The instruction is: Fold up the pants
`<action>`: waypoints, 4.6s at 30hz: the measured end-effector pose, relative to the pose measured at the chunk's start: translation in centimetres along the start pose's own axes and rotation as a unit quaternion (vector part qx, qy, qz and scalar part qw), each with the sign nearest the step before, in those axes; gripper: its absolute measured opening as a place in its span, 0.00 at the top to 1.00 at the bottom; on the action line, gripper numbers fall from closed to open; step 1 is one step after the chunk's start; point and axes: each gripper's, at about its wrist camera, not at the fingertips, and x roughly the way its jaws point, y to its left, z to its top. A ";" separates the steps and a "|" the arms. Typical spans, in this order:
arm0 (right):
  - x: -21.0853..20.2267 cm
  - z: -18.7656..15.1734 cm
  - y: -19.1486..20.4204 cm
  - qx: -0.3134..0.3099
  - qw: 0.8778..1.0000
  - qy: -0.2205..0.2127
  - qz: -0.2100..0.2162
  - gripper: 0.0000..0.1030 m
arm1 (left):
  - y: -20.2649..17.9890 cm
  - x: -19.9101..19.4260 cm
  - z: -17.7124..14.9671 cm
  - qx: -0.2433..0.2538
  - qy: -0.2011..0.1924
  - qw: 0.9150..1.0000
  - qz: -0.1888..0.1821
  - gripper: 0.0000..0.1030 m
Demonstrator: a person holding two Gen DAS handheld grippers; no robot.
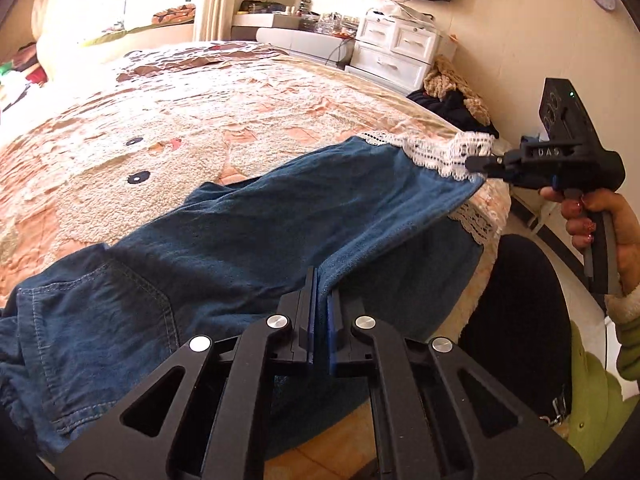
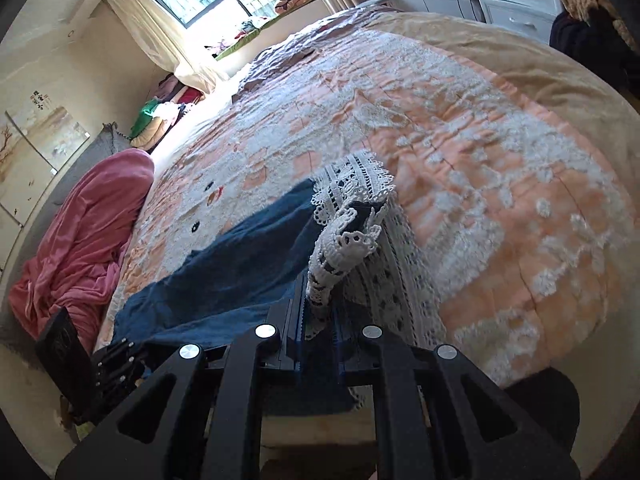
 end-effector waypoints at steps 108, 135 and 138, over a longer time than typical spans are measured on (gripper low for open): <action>3.9 0.0 6.8 -0.220 0.973 0.067 0.036 0.51 | 2.9 2.8 -1.8 -0.107 0.051 0.990 0.069 0.45; 23.5 4.7 22.2 -0.404 0.900 0.165 0.000 0.99 | 0.6 2.9 -2.3 -0.054 0.014 0.998 0.017 0.41; 25.1 4.7 22.2 -0.402 0.900 0.168 -0.012 0.99 | 0.7 3.0 -2.4 -0.053 0.016 0.998 0.017 0.41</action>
